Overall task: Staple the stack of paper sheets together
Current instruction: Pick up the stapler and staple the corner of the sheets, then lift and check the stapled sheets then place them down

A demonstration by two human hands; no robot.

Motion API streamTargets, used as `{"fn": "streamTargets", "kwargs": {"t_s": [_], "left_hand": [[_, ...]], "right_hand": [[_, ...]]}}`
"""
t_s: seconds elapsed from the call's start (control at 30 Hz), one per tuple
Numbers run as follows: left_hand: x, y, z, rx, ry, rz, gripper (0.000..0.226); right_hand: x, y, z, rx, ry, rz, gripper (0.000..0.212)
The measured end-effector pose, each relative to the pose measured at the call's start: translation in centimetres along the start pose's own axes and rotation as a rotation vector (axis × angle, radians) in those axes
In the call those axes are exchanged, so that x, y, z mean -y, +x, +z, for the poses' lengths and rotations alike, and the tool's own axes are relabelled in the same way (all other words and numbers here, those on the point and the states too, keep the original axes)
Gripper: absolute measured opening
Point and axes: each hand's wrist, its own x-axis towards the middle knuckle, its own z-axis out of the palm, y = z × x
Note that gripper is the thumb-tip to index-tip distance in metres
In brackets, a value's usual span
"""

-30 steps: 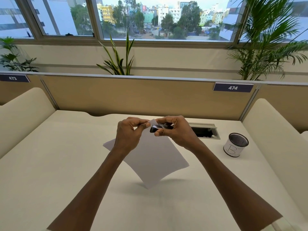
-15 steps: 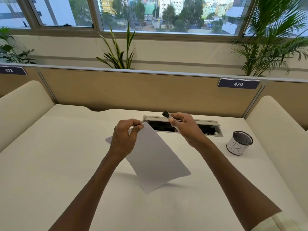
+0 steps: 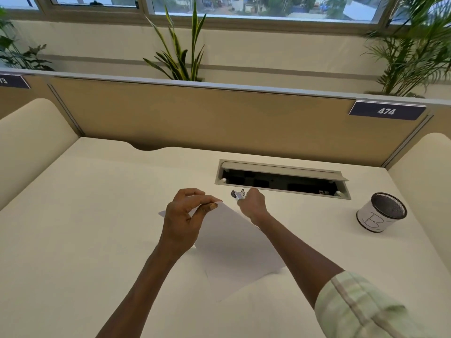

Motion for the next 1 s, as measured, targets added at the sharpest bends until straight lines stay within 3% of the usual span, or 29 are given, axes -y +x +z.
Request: {"fn": "streamTargets", "kwargs": {"t_s": [0.4, 0.7, 0.83, 0.93, 1.0], "left_hand": [[2.5, 1.0, -0.1, 0.003, -0.052, -0.021, 0.018], [3.2, 1.6, 0.4, 0.012, -0.053, -0.014, 0.029], [3.3, 1.6, 0.6, 0.005, -0.055, -0.041, 0.022], [3.0, 1.7, 0.8, -0.002, -0.052, -0.066, 0.018], [2.5, 1.9, 0.8, -0.005, -0.014, -0.060, 0.016]], "right_hand": [[0.5, 3.6, 5.3, 0.035, -0.304, 0.007, 0.033], [0.1, 4.8, 7.4, 0.020, -0.309, 0.009, 0.030], [0.0, 4.9, 7.5, 0.025, -0.320, 0.016, 0.031], [0.6, 3.7, 5.6, -0.033, -0.282, -0.008, 0.045], [1.2, 2.5, 3.2, 0.035, -0.105, -0.119, 0.064]]}}
